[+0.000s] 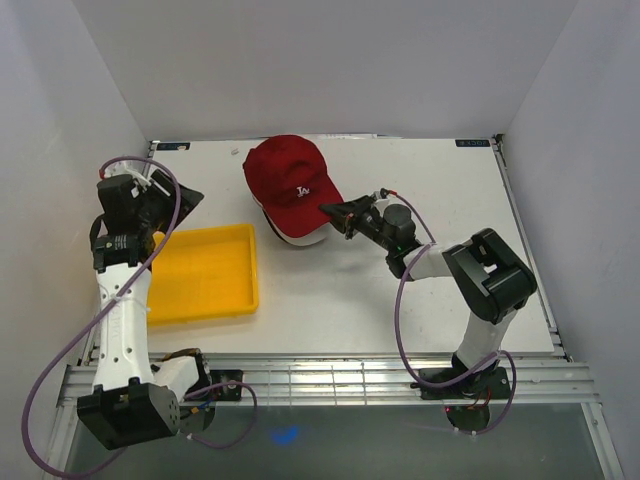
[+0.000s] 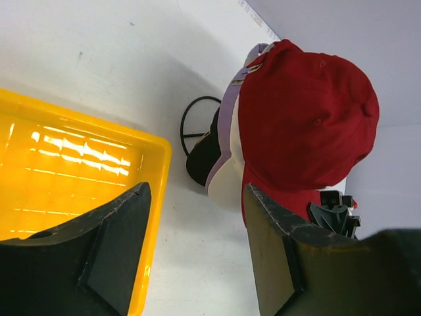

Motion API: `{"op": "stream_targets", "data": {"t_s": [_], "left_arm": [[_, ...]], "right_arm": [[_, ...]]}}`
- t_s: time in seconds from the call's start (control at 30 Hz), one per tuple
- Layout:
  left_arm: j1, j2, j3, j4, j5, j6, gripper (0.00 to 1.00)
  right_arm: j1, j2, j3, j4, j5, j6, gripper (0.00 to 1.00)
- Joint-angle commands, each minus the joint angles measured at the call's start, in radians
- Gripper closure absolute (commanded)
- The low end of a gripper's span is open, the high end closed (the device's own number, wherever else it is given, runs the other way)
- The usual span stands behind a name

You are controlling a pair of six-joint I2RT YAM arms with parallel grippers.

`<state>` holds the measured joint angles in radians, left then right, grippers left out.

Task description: Stack the hats

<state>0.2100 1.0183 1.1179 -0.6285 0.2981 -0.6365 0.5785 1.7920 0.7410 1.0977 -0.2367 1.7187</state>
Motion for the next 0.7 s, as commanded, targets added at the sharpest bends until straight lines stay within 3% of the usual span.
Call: {"op": "stream_targets", "data": {"t_s": [0.0,0.47,0.67], "left_arm": [[-0.046,0.02,0.011,0.097,0.023,-0.011,0.31],[-0.309,0.187,-0.007,0.387,-0.204,-0.051,0.29],[-0.412,0.304,0.013,0.451,-0.526,-0.121,0.29]], "right_arm": [[-0.034,0.058,-0.002,-0.199,-0.121,-0.102,0.92],[-0.129,0.118,0.096,-0.351,-0.302,-0.252,0.92],[-0.141,0.127,0.161,-0.435,-0.351,-0.32,0.92]]}}
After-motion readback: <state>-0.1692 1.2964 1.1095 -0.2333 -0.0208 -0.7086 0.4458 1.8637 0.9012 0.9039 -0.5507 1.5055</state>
